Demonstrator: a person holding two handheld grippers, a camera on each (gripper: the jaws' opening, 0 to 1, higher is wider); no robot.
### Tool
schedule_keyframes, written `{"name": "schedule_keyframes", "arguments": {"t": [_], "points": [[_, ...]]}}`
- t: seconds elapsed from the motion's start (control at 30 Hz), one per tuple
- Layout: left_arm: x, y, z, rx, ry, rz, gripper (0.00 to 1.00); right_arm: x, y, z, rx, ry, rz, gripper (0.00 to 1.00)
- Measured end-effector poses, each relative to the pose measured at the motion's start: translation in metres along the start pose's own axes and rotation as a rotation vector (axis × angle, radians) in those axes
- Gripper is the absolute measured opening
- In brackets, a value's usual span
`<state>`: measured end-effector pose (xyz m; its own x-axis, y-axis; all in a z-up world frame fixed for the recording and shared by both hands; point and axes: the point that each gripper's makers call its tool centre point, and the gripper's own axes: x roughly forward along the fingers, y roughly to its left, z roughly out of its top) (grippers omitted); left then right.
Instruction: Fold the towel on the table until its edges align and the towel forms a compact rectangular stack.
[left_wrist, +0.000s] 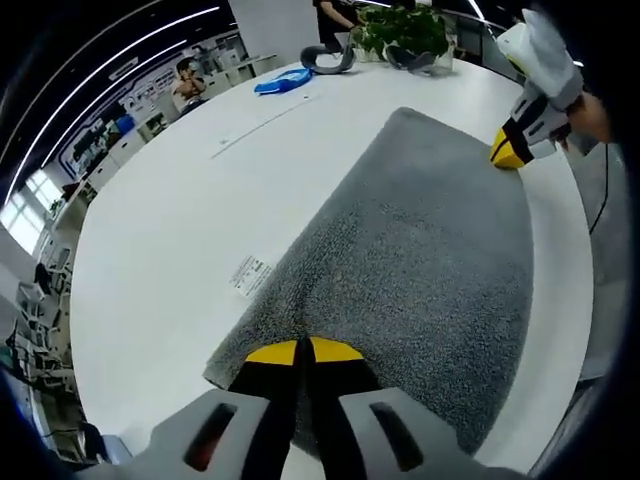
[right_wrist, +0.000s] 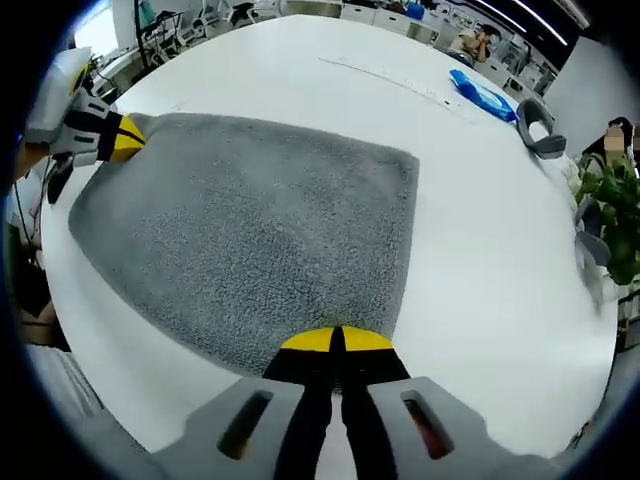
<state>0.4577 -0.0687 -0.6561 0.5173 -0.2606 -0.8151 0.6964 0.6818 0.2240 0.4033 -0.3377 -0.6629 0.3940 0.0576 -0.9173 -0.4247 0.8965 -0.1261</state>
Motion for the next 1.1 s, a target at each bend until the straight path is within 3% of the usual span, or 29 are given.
{"name": "schedule_keyframes", "arguments": {"t": [0.3,0.57,1.1], "points": [[-0.002,-0.006,-0.001,-0.029,0.021,0.002,0.02,0.003,-0.009,0.003,0.071,0.003,0.019,0.00],[-0.007,-0.018,-0.002,-0.102,0.028,-0.005,0.02,0.006,-0.019,0.006,-0.103,0.051,-0.022,0.00],[-0.021,-0.078,0.003,-0.177,0.093,0.014,0.02,0.005,-0.059,-0.006,-0.256,0.072,-0.010,0.00]]}}
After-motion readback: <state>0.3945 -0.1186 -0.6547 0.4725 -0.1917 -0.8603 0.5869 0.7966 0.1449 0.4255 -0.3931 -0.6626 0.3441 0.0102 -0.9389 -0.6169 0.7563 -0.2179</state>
